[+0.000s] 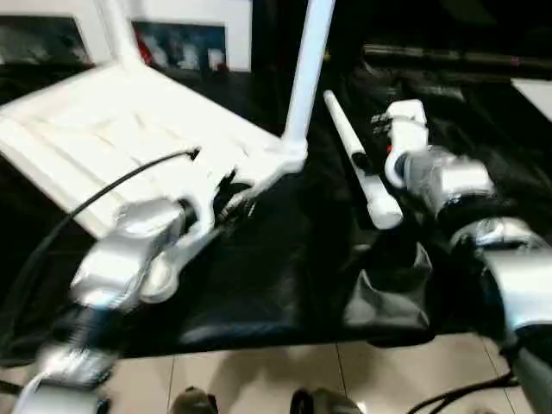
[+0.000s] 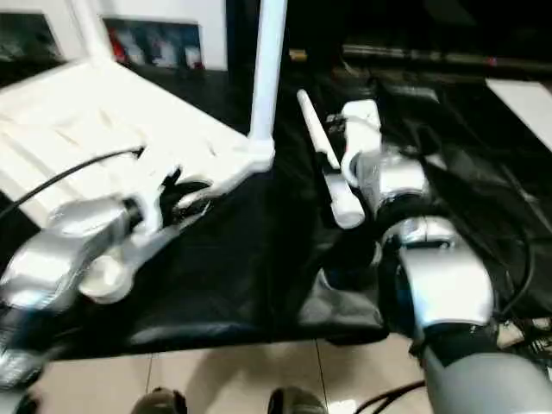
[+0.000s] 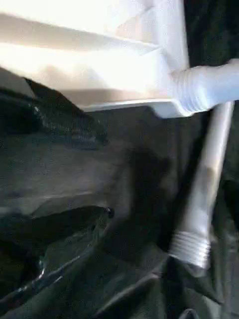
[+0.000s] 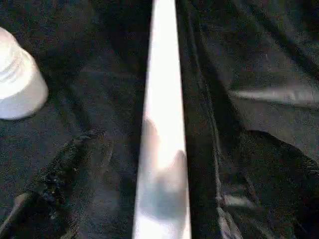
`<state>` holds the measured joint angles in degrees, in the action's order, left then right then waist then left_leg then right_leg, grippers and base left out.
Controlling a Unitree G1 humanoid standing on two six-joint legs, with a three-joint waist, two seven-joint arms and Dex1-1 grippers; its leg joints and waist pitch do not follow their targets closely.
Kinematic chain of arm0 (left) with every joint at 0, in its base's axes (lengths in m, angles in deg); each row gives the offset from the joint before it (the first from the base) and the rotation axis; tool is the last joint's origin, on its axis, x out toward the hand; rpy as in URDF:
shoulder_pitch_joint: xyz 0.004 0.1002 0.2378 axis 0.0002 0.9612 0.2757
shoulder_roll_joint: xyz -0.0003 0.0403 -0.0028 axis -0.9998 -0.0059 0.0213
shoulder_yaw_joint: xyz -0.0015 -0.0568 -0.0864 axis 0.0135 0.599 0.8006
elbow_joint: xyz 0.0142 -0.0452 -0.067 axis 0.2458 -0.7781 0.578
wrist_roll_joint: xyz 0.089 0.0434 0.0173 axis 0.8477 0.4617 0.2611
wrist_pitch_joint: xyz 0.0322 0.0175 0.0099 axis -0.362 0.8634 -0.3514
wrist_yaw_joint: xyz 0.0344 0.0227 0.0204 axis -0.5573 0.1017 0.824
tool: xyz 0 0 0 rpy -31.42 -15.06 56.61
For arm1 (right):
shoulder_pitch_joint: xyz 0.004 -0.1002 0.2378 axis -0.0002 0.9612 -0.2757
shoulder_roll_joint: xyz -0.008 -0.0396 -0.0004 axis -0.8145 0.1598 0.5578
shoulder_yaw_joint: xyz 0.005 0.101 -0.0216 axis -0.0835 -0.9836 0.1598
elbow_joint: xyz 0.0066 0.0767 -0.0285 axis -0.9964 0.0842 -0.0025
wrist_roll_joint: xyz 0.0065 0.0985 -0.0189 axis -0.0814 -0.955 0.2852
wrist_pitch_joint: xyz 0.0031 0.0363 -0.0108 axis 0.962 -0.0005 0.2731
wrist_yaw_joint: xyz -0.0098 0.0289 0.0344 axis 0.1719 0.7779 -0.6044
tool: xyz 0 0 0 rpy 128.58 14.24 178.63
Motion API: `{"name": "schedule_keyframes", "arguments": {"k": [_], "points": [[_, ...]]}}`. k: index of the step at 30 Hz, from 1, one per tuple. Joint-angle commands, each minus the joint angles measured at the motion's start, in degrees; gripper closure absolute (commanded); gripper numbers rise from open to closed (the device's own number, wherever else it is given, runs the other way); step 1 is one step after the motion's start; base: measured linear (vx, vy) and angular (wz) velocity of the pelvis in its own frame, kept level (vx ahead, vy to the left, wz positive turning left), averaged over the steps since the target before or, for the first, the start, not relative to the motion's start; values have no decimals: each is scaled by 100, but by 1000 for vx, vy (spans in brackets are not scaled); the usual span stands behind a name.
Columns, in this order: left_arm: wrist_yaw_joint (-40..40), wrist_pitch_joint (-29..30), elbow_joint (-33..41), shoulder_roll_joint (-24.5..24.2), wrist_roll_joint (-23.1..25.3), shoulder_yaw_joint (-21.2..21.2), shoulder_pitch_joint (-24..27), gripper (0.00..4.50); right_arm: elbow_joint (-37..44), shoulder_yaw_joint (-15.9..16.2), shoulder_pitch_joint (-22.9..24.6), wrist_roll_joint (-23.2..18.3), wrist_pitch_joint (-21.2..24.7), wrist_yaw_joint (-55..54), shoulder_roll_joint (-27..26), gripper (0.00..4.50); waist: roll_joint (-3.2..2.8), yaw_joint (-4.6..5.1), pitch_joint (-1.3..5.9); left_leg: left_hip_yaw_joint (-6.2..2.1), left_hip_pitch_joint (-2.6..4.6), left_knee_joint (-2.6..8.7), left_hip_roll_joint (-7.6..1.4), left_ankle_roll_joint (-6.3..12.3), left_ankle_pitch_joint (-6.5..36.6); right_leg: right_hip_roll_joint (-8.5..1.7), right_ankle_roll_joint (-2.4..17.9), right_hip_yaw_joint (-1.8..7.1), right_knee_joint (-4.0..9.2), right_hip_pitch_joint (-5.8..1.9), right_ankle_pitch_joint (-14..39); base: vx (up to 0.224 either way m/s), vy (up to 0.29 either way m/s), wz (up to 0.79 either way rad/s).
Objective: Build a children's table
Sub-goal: Pick table leg
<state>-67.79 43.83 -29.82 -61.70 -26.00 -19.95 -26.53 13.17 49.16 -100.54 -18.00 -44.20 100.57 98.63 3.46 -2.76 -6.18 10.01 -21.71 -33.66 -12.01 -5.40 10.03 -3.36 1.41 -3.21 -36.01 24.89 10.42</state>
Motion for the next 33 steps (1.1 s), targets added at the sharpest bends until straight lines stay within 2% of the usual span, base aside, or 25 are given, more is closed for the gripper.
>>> {"name": "schedule_keyframes", "arguments": {"k": [1,2,3,4,5,7,8,9,10,11,12,13,14,15,18,20,21,22,23,24,25,29,33], "points": [[-81,360,461,-115,-97,-49,38,208,-211,-21,-104,7,9,-30,17,0,-60,5,338,34,39,340,-46,78,523,-314,1282,284,289,-374,38,0,0,0],[-91,497,625,-187,-133,-32,81,208,-270,-18,-138,6,24,-12,4,0,-60,19,314,45,21,326,-44,189,327,-293,1375,285,249,-359,-322,0,0,0],[-108,772,961,-321,-226,25,182,192,-367,27,-193,37,96,38,-25,0,-44,26,257,47,-4,324,-40,285,233,-294,1435,283,241,-351,-451,0,0,0],[-119,847,1056,-361,-257,45,211,183,-393,43,-205,49,126,59,-36,0,-48,34,234,50,-5,317,-38,342,199,-303,1497,283,238,-356,-463,0,0,0],[-116,1001,1237,-428,-298,77,261,183,-448,16,-232,42,129,90,-63,0,-43,39,180,52,-18,322,-39,365,182,-304,1515,286,239,-336,-472,0,0,0],[-119,1204,1467,-524,-347,96,306,167,-523,-76,-273,-24,168,161,-114,0,-23,60,147,57,-30,310,-39,442,22,-293,1583,292,209,-341,-654,0,0,0],[-120,1294,1575,-571,-377,103,336,150,-555,-131,-292,-64,189,197,-134,0,-47,59,129,60,-18,303,-46,495,-13,-303,1636,296,201,-331,-709,0,0,0],[-104,1429,1723,-621,-412,119,364,142,-599,-225,-322,-142,240,250,-168,0,-46,78,78,65,-25,309,-52,543,-56,-298,1680,298,200,-315,-763,0,0,0],[-93,1514,1845,-660,-440,144,410,135,-624,-280,-338,-190,275,279,-192,0,-9,82,16,62,-30,323,-65,559,-3,-314,1657,302,202,-315,-655,0,0,0],[-86,1589,1937,-685,-465,160,428,127,-644,-357,-353,-262,335,283,-216,0,1,94,-8,62,-25,336,-72,548,47,-322,1641,301,218,-311,-565,0,0,0],[-61,1690,2024,-707,-499,170,423,117,-669,-361,-363,-267,383,297,-228,0,-7,99,-46,66,1,343,-79,493,158,-326,1623,300,244,-286,-351,0,0,0],[-44,1765,2084,-721,-525,175,411,108,-689,-333,-364,-240,413,308,-233,0,-4,101,-56,69,11,341,-83,454,183,-329,1624,303,241,-284,-291,0,0,0],[-31,1846,2159,-739,-557,183,404,100,-710,-296,-359,-204,469,292,-234,0,12,103,-88,75,20,348,-89,387,191,-328,1623,306,249,-273,-227,0,0,0],[-19,1911,2220,-756,-585,192,406,97,-726,-275,-358,-179,511,276,-233,17,0,93,-108,72,22,351,-85,322,195,-335,1601,308,249,-276,-187,0,0,0],[-92,2048,2358,-876,-653,159,387,67,-771,-235,-375,-129,662,301,-220,34,10,90,-142,74,38,350,-82,225,88,-333,1599,315,230,-277,-347,0,0,0],[-116,2091,2392,-911,-670,137,380,56,-783,-244,-381,-115,691,314,-214,48,29,92,-138,74,33,350,-78,202,41,-342,1596,316,224,-296,-418,0,0,0],[-181,2111,2429,-977,-687,96,379,33,-794,-260,-390,-111,722,339,-202,75,29,90,-137,72,33,351,-76,179,54,-349,1588,318,226,-304,-382,0,0,0],[-215,2157,2466,-1022,-708,57,370,33,-801,-270,-395,-96,739,364,-190,75,54,91,-108,78,37,346,-75,171,40,-353,1590,322,222,-317,-373,0,0,0],[-258,2201,2508,-1075,-736,29,368,18,-805,-238,-395,-57,745,395,-174,81,49,89,-119,76,30,349,-74,156,58,-355,1581,321,225,-313,-328,0,0,0],[-328,2293,2562,-1162,-787,-14,348,18,-813,-170,-382,11,773,462,-130,81,57,88,-100,79,35,345,-72,135,56,-356,1576,321,222,-319,-288,0,0,0],[-363,2301,2557,-1202,-785,-46,335,6,-820,-126,-367,54,782,505,-103,107,71,96,-75,83,35,339,-71,122,37,-351,1576,320,222,-328,-281,0,0,0],[-365,2345,2523,-1261,-793,-113,294,0,-832,-71,-332,123,799,562,-40,125,78,94,-50,86,30,330,-69,104,-2,-357,1550,327,212,-338,-277,0,0,0],[-330,2441,2484,-1302,-809,-110,257,0,-841,-29,-329,235,829,653,31,167,126,90,10,92,5,299,-47,176,-207,-349,1559,331,177,-372,-524,0,0,0]]}}
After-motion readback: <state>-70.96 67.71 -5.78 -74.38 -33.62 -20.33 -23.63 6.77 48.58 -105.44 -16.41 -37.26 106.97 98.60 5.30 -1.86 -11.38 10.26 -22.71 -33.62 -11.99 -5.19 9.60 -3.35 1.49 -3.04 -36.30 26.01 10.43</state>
